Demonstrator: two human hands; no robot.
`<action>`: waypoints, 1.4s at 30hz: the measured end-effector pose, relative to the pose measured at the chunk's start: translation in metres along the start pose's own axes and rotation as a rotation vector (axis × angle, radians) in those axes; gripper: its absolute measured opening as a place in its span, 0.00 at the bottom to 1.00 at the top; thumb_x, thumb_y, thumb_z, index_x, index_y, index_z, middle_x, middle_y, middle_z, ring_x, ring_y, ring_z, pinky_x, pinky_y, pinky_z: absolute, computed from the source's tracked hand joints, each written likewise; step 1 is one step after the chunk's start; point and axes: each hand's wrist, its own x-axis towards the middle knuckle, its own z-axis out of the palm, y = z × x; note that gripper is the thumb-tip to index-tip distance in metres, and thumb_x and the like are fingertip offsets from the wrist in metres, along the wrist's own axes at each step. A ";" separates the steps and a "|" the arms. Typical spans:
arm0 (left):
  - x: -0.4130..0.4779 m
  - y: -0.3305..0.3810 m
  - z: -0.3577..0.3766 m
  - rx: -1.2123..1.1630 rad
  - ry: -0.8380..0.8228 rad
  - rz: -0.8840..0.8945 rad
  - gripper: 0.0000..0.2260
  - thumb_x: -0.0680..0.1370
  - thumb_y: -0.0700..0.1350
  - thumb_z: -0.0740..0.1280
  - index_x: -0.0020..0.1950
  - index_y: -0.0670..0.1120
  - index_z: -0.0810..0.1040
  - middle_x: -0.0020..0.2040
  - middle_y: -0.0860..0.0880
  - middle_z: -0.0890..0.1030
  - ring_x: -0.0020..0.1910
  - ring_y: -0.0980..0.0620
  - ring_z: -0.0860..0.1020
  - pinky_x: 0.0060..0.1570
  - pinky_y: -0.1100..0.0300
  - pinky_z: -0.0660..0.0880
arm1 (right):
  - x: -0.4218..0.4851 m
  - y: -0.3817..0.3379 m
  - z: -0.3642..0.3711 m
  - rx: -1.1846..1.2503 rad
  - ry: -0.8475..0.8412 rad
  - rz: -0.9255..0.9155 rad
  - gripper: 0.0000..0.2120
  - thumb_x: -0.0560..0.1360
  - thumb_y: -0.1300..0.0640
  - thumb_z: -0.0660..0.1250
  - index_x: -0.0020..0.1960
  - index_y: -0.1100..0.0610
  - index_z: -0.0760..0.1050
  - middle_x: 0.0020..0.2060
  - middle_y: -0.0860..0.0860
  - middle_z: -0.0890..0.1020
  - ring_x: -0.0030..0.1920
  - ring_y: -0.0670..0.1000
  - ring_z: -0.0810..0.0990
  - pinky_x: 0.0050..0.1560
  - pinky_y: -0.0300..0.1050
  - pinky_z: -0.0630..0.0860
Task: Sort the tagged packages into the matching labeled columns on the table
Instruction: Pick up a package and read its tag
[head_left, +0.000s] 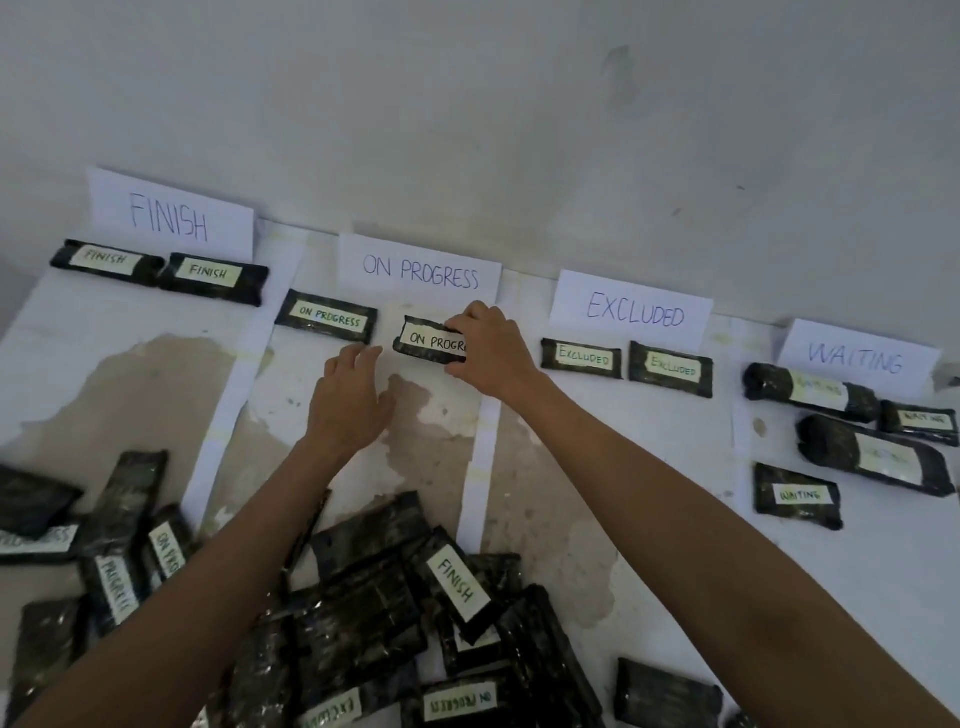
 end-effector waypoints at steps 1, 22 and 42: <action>0.002 -0.004 0.001 0.003 -0.012 0.016 0.26 0.74 0.43 0.66 0.71 0.39 0.65 0.71 0.38 0.65 0.67 0.36 0.65 0.63 0.42 0.67 | 0.004 -0.001 0.002 -0.006 -0.003 0.012 0.26 0.71 0.53 0.71 0.67 0.56 0.70 0.59 0.54 0.72 0.58 0.56 0.70 0.58 0.49 0.67; -0.050 -0.010 -0.028 -0.172 -0.112 0.249 0.18 0.75 0.42 0.65 0.65 0.43 0.73 0.63 0.43 0.74 0.61 0.42 0.70 0.58 0.50 0.70 | -0.069 -0.043 -0.011 0.041 -0.074 0.081 0.29 0.71 0.52 0.71 0.70 0.53 0.67 0.64 0.54 0.69 0.63 0.56 0.69 0.63 0.51 0.67; -0.151 -0.018 -0.001 -0.114 -0.331 0.273 0.18 0.75 0.44 0.64 0.66 0.45 0.72 0.65 0.45 0.71 0.63 0.45 0.68 0.63 0.51 0.69 | -0.219 -0.076 0.068 -0.288 -0.260 0.277 0.32 0.68 0.42 0.71 0.64 0.58 0.67 0.60 0.58 0.69 0.59 0.59 0.68 0.57 0.54 0.70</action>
